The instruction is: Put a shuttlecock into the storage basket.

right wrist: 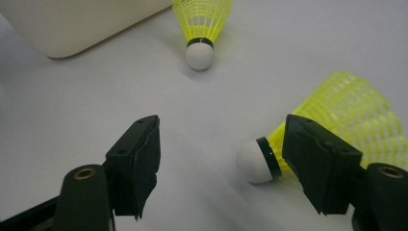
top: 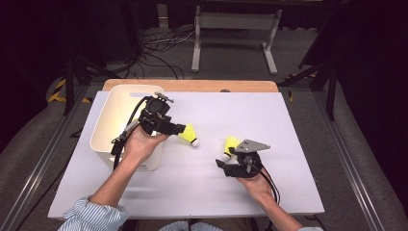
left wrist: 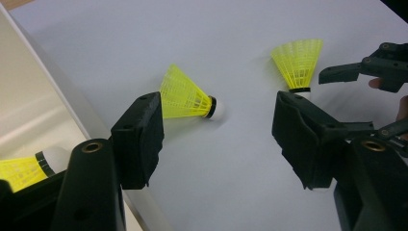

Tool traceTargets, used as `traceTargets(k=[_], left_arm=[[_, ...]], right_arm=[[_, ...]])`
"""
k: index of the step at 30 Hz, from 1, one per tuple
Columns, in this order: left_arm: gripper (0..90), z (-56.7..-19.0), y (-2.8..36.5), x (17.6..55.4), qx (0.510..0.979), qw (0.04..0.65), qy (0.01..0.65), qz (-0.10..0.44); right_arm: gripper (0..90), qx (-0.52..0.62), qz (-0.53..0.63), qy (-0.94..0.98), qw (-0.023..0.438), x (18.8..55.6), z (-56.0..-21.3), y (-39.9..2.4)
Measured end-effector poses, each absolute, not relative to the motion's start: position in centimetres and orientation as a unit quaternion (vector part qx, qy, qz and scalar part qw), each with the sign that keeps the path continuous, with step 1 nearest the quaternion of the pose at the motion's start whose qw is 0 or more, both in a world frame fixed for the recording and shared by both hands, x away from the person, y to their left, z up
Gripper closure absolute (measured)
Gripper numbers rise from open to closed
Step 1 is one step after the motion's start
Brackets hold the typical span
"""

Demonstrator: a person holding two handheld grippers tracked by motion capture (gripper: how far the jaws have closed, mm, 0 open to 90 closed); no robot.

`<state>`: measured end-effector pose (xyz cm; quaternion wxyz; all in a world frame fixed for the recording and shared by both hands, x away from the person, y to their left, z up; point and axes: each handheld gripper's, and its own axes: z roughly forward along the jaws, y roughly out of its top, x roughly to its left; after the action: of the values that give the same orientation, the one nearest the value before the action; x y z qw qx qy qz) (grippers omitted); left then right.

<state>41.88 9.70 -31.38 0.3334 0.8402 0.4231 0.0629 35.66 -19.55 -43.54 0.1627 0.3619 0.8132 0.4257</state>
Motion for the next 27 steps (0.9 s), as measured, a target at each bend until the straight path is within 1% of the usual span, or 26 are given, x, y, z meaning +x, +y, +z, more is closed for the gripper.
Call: traceTargets(k=[16, 27], left_arm=[[35.6, -31.9, 9.9, 41.9, 0.841, 0.328, 0.425, 0.056], [35.3, -32.1, 9.9, 42.0, 0.843, 0.326, 0.424, 0.055]], right_arm=[[34.4, 0.361, 0.391, 0.835, 0.137, 38.9, -42.8, -15.9], [39.6, 0.372, 0.361, 0.848, 0.113, 40.9, -42.4, -14.1]])
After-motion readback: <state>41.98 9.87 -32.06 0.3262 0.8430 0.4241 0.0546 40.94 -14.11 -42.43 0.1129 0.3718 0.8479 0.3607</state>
